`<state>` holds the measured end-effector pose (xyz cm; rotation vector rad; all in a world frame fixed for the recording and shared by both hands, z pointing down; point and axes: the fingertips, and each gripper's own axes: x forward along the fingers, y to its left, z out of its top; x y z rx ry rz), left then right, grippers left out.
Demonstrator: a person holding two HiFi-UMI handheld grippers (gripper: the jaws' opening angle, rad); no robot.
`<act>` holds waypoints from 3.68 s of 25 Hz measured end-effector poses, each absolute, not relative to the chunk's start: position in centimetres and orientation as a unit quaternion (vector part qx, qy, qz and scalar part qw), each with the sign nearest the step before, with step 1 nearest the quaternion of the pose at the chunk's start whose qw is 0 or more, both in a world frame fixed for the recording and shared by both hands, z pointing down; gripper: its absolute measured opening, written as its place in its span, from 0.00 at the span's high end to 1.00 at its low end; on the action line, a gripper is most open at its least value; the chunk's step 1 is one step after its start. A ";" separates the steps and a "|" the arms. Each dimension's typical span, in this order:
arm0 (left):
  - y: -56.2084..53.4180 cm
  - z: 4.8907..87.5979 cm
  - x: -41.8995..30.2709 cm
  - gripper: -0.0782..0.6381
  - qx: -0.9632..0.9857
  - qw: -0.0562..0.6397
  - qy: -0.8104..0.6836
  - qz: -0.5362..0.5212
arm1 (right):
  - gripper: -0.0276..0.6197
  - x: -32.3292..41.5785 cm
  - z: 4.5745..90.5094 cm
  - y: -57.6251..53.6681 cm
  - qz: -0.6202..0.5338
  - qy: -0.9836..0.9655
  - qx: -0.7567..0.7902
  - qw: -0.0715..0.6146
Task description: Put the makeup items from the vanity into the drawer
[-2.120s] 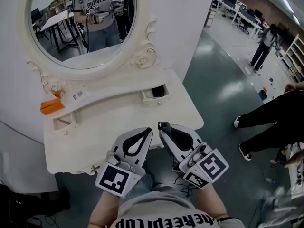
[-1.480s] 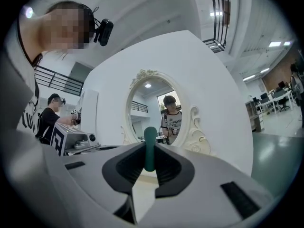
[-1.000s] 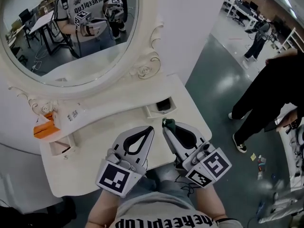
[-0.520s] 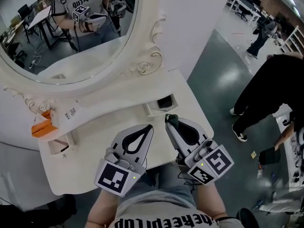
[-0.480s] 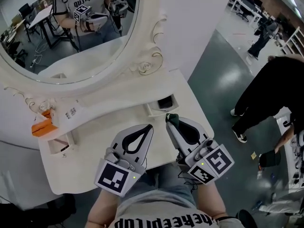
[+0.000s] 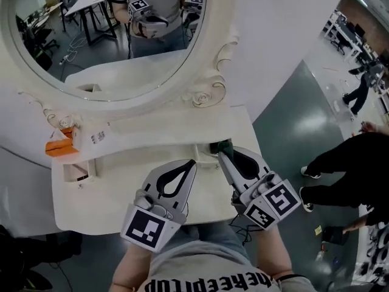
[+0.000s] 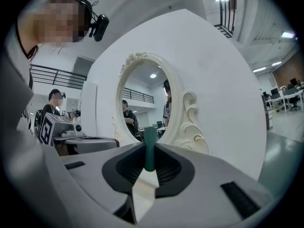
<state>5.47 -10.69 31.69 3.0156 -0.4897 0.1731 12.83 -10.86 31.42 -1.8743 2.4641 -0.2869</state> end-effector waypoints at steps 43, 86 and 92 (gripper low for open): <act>-12.4 35.3 3.2 0.87 0.906 0.075 -0.409 0.078 | 0.75 14.8 52.2 -16.0 -0.119 0.857 -0.365 -0.344; -12.6 34.1 3.1 0.87 0.943 0.064 -0.317 0.075 | 0.94 15.0 47.9 -14.6 -0.178 0.827 -0.484 -0.224; -12.5 33.8 3.5 0.87 0.955 0.061 -0.281 0.072 | 0.94 14.0 44.9 -13.6 -0.174 0.829 -0.504 -0.171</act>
